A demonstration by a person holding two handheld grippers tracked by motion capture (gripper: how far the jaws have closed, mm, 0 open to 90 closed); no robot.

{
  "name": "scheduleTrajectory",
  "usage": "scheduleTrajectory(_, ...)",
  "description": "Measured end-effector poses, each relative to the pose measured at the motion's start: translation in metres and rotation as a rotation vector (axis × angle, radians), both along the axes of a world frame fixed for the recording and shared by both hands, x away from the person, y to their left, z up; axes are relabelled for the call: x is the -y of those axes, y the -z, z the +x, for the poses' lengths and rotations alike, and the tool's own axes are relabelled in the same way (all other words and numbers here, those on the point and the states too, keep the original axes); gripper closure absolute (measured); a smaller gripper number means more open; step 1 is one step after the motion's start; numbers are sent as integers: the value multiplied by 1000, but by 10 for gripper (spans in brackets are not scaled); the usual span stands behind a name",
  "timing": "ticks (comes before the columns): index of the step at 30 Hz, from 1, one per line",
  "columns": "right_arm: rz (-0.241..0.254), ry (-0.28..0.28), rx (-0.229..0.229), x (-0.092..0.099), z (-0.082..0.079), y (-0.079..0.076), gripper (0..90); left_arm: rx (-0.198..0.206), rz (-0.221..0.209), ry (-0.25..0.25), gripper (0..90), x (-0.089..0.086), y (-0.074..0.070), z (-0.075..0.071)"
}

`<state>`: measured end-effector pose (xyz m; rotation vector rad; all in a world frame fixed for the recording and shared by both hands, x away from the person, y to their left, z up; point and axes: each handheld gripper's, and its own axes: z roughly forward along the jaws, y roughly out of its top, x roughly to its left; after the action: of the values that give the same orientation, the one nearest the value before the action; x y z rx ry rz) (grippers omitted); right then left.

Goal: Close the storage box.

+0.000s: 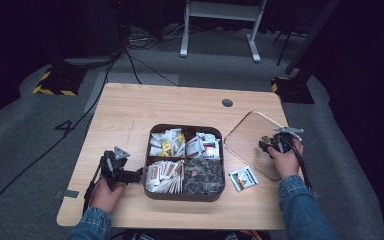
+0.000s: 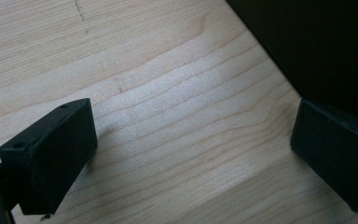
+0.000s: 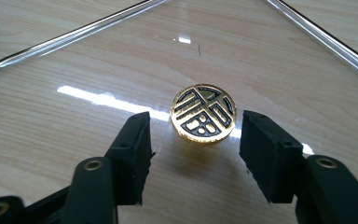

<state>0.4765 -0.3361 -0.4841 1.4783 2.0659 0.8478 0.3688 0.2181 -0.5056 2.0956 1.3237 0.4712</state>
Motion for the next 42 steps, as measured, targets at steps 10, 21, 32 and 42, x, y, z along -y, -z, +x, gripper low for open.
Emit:
scheduleTrajectory(10, -1, 24, -7, 0, 5, 4, 587, 0, -1, -1, 6, 0, 0, 0)
scheduleTrajectory(21, 23, 28, 10, 4, 0, -10, 588, 3, -1, -2, 6, 0, 0, 0)
scheduleTrajectory(32, 71, -35, 81, -4, -10, -46, 588, 0, -1, -1, 6, 0, 0, 0)
scheduleTrajectory(42, 78, -123, 137, -31, -22, -83, 588, 0, -1, -1, 6, 0, 0, 0)
